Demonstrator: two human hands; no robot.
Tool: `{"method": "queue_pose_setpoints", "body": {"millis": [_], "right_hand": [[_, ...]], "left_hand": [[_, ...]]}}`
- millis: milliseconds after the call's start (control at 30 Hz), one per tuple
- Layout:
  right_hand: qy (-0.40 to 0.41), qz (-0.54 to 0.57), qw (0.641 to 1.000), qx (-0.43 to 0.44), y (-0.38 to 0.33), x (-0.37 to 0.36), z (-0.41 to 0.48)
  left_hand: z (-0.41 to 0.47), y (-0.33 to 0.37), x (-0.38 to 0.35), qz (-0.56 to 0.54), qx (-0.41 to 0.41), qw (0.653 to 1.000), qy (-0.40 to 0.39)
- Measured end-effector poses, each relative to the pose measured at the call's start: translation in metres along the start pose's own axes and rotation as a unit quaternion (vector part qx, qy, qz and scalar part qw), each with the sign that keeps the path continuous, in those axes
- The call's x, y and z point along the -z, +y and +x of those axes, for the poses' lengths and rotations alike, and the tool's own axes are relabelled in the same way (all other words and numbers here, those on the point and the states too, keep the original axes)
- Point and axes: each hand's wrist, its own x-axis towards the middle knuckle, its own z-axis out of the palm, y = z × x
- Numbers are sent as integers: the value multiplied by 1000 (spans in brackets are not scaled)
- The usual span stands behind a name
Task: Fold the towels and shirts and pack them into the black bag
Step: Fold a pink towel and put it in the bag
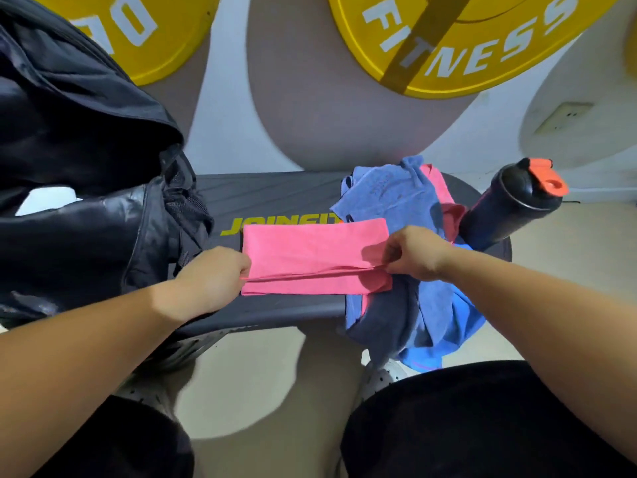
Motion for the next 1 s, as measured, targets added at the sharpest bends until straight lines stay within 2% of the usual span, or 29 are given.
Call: {"method": "queue_pose_setpoints", "body": {"millis": [167,367,567,667,767,833,1000], "right_hand": [[-52,-35,998,14,-11,-8,-1],[-84,-143,986,14,-13,-18,7],[-166,-272,948,8,-35,-18,10],[-119,-268,956,12,-51,-8,16],[24,-209,976,59,-73,-13,42],[70,-163,982,67,-87,-31,58],[47,-162,986,3,-82,-103,59]], "left_hand": [[-5,-1,-8,32,-18,999,-17],[-7,-6,-15,61,-25,998,-25],[0,3,-14,70,-32,995,-59],[10,8,-10,15,-66,998,12],[31,18,-13,29,-92,991,90],[44,28,-20,25,-64,994,87],[53,29,-50,39,-16,999,17]]}}
